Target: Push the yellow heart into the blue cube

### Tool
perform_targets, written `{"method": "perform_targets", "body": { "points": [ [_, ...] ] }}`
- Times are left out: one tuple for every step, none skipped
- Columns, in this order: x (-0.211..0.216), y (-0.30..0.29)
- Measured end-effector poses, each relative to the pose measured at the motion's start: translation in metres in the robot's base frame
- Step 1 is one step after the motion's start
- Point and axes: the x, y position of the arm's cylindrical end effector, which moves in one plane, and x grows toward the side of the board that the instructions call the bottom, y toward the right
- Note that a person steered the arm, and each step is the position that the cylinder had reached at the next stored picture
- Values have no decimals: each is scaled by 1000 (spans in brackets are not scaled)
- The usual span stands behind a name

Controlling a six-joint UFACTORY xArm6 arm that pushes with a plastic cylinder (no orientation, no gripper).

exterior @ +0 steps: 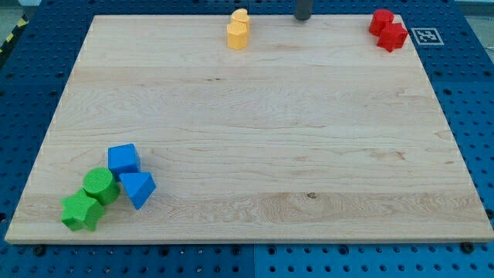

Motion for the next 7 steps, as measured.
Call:
{"method": "perform_targets", "body": {
  "points": [
    [-1, -27],
    [1, -49],
    [-1, -72],
    [1, -91],
    [1, -105],
    [5, -112],
    [24, -112]
  ]
}}
